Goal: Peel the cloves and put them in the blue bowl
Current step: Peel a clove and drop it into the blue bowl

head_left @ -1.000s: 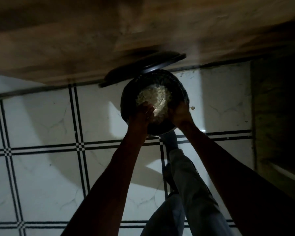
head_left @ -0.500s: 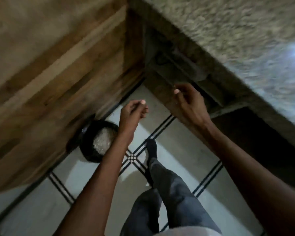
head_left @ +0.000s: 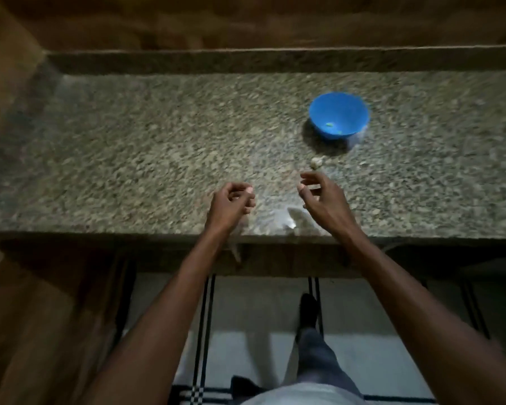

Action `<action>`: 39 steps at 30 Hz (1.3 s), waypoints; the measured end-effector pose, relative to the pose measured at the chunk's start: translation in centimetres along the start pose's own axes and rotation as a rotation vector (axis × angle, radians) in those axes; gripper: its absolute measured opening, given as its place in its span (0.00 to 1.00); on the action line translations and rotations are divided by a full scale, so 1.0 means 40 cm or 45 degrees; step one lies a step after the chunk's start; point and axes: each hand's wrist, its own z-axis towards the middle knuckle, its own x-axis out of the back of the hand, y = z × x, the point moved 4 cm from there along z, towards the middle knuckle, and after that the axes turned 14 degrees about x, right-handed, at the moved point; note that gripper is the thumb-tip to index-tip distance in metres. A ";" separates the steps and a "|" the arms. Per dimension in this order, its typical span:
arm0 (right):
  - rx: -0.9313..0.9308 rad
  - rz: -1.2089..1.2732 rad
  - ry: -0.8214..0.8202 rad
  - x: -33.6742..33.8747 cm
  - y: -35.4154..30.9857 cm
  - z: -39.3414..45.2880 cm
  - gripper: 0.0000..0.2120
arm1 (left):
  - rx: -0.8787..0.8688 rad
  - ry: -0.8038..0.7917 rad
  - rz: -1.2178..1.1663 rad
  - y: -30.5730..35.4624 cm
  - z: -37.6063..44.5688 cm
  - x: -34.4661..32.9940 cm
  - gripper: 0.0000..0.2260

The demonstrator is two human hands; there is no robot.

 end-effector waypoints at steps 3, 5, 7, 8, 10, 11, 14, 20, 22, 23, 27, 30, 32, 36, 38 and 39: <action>-0.050 -0.081 0.006 0.103 0.108 0.052 0.15 | -0.011 -0.009 0.167 0.042 0.092 -0.136 0.02; -0.095 -0.119 0.000 0.156 0.168 0.080 0.14 | -0.044 0.024 0.315 0.064 0.144 -0.205 0.05; -0.126 -0.173 0.024 0.203 0.221 0.106 0.13 | -0.068 0.054 0.453 0.078 0.188 -0.255 0.08; -0.148 -0.198 0.036 0.225 0.247 0.120 0.12 | -0.087 0.072 0.499 0.084 0.211 -0.276 0.10; -0.200 -0.244 0.052 0.267 0.299 0.150 0.11 | -0.109 0.105 0.573 0.090 0.252 -0.312 0.13; -0.210 -0.291 0.064 0.287 0.323 0.167 0.11 | -0.116 0.120 0.623 0.097 0.267 -0.328 0.14; -0.139 -0.424 0.041 0.324 0.377 0.224 0.13 | -0.167 0.172 0.734 0.119 0.302 -0.363 0.14; 0.055 -0.722 -0.233 0.301 0.416 0.284 0.08 | -0.241 0.149 0.788 0.119 0.331 -0.370 0.12; 0.059 -0.780 -0.256 0.298 0.412 0.279 0.07 | -0.260 0.123 0.793 0.119 0.336 -0.364 0.12; 0.057 -0.784 -0.231 0.302 0.400 0.274 0.07 | -0.257 0.109 0.786 0.119 0.340 -0.360 0.12; 0.058 -0.522 0.105 0.336 0.294 0.291 0.06 | -0.275 0.033 0.705 0.141 0.342 -0.371 0.12; -0.026 -0.278 0.275 0.339 0.240 0.359 0.06 | -0.329 -0.056 0.675 0.155 0.344 -0.397 0.15; -0.053 -0.222 0.294 0.328 0.234 0.411 0.06 | -0.371 -0.103 0.700 0.162 0.346 -0.419 0.19; -0.125 -0.190 0.248 0.301 0.250 0.469 0.07 | -0.490 -0.175 0.839 0.167 0.355 -0.458 0.20; -0.143 -0.162 0.267 0.296 0.255 0.464 0.08 | -0.543 -0.171 0.887 0.163 0.358 -0.464 0.14; -0.145 -0.131 0.293 0.297 0.255 0.453 0.07 | -0.534 -0.163 0.865 0.159 0.360 -0.462 0.12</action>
